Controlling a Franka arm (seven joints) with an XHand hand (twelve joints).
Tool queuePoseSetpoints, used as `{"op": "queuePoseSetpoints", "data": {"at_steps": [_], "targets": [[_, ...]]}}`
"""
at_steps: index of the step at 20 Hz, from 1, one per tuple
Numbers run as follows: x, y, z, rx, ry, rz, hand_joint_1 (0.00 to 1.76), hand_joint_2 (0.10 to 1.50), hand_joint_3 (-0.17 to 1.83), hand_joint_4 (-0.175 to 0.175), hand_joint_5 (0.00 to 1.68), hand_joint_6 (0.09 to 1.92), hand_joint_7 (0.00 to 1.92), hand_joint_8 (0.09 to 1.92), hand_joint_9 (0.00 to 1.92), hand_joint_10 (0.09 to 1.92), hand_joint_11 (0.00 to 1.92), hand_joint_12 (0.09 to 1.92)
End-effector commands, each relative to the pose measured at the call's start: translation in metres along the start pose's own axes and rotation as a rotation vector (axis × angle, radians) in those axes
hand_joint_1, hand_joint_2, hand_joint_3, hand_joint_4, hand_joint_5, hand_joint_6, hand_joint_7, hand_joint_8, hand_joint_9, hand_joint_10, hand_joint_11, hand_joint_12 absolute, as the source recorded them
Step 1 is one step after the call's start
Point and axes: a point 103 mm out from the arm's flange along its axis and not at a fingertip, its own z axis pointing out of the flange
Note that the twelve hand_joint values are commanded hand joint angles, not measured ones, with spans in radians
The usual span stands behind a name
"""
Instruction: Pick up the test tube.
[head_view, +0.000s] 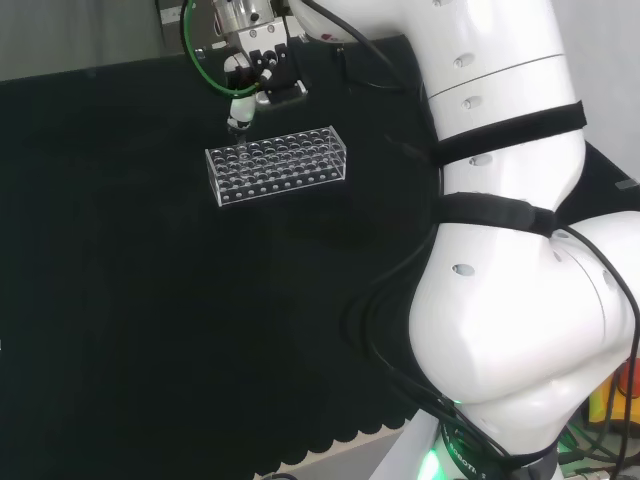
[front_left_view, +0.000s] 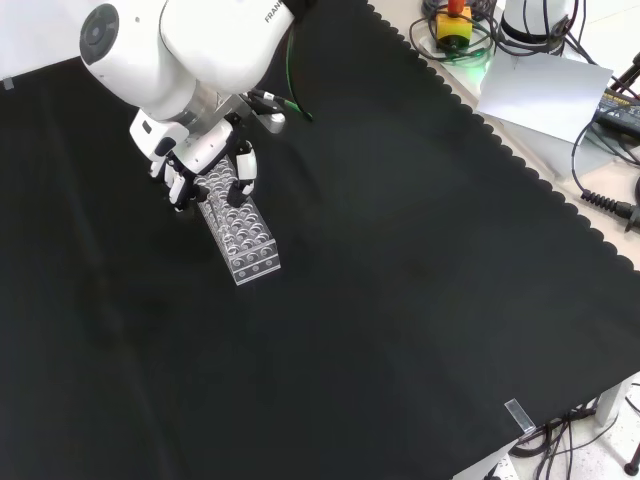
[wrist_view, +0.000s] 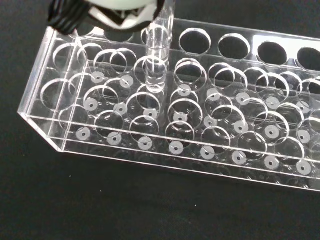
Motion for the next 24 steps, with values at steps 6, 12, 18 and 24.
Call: {"op": "queuePoseSetpoints", "data": {"at_steps": [6,12,18,24], "targets": [[0.005,0.001,-0.005,-0.014,0.015,-0.006,0.98,0.66,0.66,-0.158,0.62,0.74,1.07,0.84,0.82,0.71,0.36,1.48],[0.010,0.002,-0.004,-0.019,0.035,-0.005,1.00,0.64,0.69,-0.169,0.73,0.74,1.19,0.78,0.94,0.67,0.40,1.46],[0.016,0.006,-0.002,-0.022,0.078,-0.001,1.03,0.62,0.72,-0.175,0.83,0.72,1.34,0.67,1.08,0.60,0.45,1.44],[0.020,0.005,-0.003,-0.095,0.098,0.046,1.17,0.63,0.68,-0.173,1.06,0.63,1.41,0.54,1.42,0.54,0.72,1.32]]}}
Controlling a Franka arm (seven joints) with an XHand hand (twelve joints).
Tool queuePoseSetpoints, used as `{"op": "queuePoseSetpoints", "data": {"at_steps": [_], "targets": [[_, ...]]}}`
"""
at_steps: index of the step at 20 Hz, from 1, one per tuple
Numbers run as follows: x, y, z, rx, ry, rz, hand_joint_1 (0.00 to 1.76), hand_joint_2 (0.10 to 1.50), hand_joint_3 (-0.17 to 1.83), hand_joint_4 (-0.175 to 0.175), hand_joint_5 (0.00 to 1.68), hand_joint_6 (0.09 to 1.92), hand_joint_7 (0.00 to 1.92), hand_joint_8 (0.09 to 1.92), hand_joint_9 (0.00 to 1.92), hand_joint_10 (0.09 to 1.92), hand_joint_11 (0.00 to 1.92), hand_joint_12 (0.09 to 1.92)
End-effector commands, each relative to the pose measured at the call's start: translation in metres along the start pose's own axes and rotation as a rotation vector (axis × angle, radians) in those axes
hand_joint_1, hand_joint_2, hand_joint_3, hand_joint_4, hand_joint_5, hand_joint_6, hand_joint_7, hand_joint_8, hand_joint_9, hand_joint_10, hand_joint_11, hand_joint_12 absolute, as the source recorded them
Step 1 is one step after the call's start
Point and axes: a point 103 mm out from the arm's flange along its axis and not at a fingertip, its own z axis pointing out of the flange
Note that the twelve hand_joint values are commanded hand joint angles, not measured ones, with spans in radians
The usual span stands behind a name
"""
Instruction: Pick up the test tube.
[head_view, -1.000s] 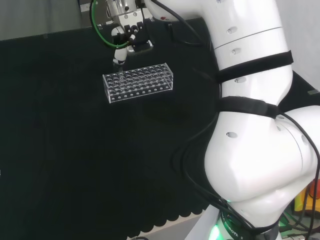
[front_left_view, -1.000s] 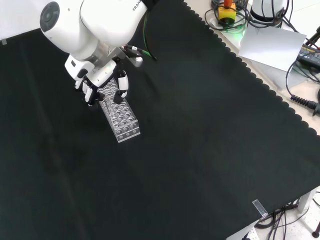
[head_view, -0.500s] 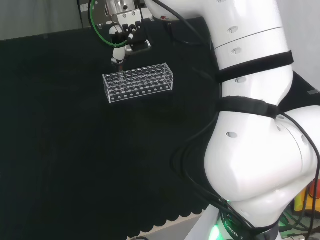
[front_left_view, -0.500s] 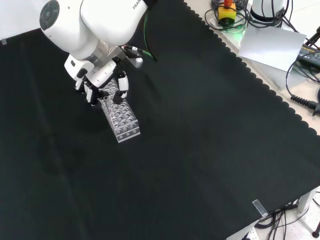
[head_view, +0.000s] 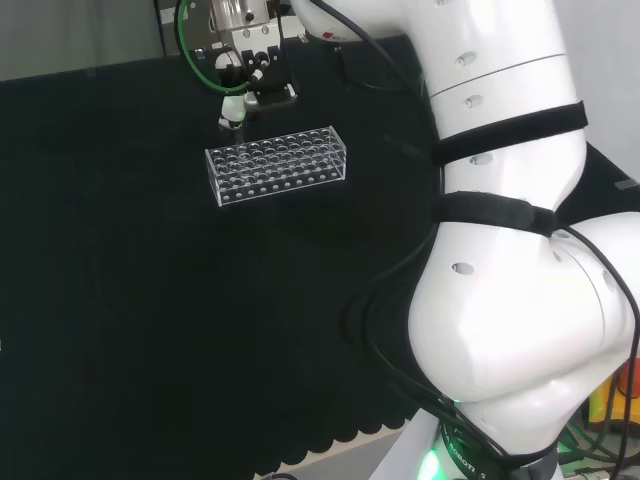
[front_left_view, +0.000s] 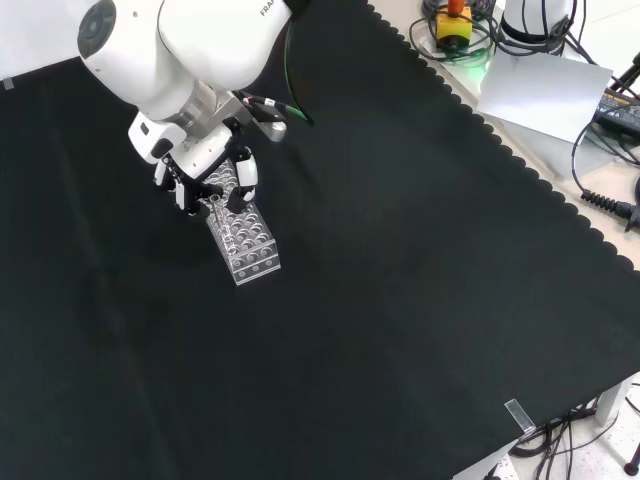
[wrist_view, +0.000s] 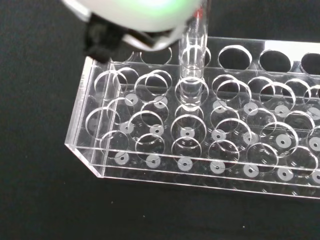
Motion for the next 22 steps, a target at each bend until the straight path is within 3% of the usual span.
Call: {"op": "queuePoseSetpoints", "data": {"at_steps": [1,3,6,11,22], "targets": [[0.004,-0.002,-0.001,-0.077,0.010,0.045,1.24,0.65,0.63,-0.174,1.17,0.59,1.39,0.52,1.51,0.55,0.87,1.25],[0.004,-0.003,-0.001,-0.110,0.034,0.063,1.30,0.64,0.63,-0.175,1.29,0.52,1.39,0.50,1.61,0.59,1.08,1.11],[0.001,-0.006,-0.004,-0.158,0.116,0.085,1.33,0.58,0.72,-0.175,1.36,0.48,1.42,0.48,1.69,0.67,1.19,0.99],[0.000,-0.008,-0.010,-0.202,0.172,0.086,1.24,0.65,0.59,-0.175,1.39,0.41,1.72,0.44,1.72,0.72,1.22,0.95],[-0.006,-0.015,-0.031,-0.199,0.233,0.078,1.24,0.65,0.59,-0.175,1.41,0.37,1.77,0.41,1.73,0.73,1.22,0.95]]}}
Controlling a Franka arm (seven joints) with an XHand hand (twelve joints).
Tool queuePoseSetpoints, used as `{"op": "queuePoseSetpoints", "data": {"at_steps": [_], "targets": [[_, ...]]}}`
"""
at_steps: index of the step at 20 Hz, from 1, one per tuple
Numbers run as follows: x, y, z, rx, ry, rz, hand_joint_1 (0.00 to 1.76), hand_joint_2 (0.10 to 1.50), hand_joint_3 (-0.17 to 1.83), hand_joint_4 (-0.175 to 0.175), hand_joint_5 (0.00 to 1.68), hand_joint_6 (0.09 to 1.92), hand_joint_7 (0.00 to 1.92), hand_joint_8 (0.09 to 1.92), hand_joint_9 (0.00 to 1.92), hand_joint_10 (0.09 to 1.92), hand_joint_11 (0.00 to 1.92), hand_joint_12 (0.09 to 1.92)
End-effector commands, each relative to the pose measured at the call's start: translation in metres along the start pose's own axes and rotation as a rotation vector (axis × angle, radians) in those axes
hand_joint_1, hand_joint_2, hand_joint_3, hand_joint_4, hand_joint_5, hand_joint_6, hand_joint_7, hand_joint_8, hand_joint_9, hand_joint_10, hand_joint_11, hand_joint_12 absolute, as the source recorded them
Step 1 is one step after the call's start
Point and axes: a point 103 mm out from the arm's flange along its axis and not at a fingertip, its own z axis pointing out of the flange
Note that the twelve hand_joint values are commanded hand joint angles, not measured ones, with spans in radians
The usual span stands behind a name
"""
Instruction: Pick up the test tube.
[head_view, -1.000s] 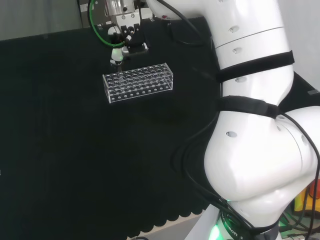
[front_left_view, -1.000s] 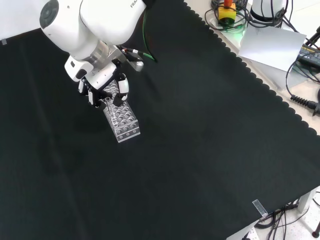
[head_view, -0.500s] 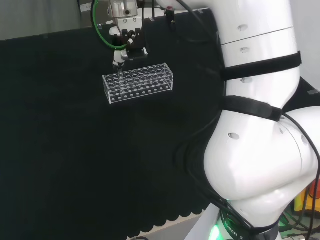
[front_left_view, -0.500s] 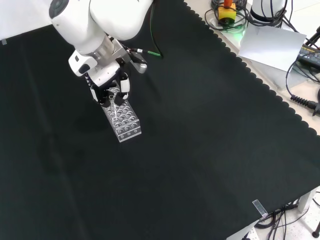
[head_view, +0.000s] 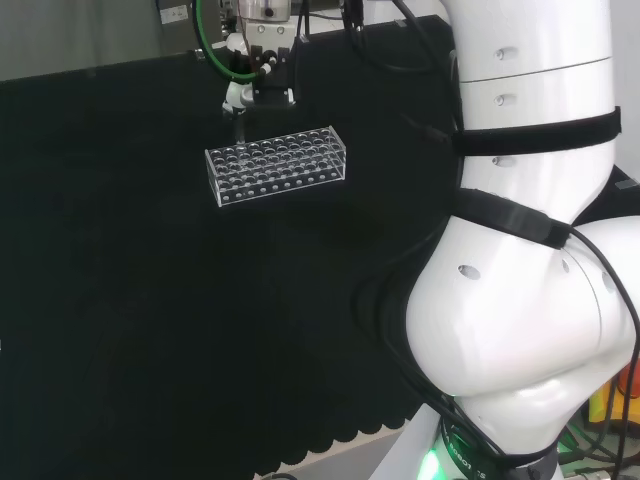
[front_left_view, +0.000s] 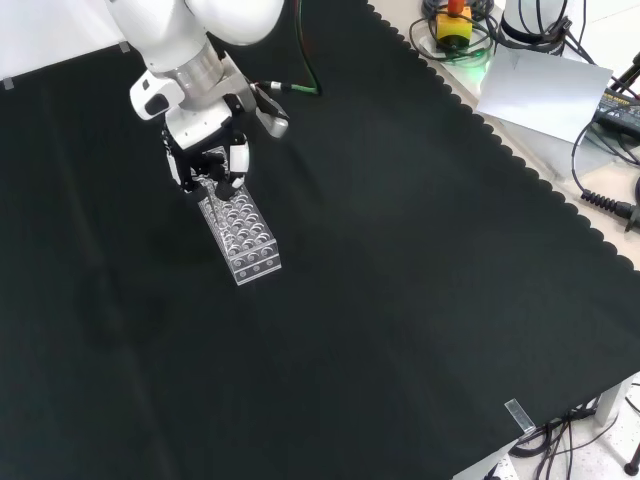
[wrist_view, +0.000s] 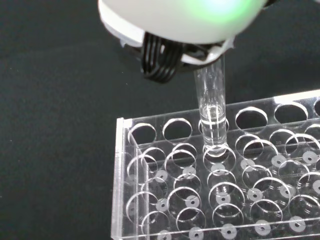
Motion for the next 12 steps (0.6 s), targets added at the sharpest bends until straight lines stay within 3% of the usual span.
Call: {"op": "queuePoseSetpoints", "data": {"at_steps": [1,4,11,12], "targets": [[-0.004,-0.004,-0.019,-0.001,0.031,-0.004,1.24,0.65,0.59,-0.175,1.41,0.37,1.77,0.41,1.73,0.73,1.22,0.95],[-0.007,-0.008,-0.032,-0.001,0.070,0.005,1.24,0.65,0.59,-0.175,1.41,0.37,1.78,0.40,1.73,0.73,1.21,0.95],[-0.008,-0.022,-0.072,-0.038,0.103,-0.024,1.24,0.64,0.60,-0.175,1.42,0.37,1.78,0.40,1.73,0.74,1.20,0.95],[-0.007,-0.024,-0.079,-0.048,0.104,-0.032,1.34,0.74,0.44,-0.175,1.32,0.50,1.77,0.40,1.72,0.75,1.17,0.90]]}}
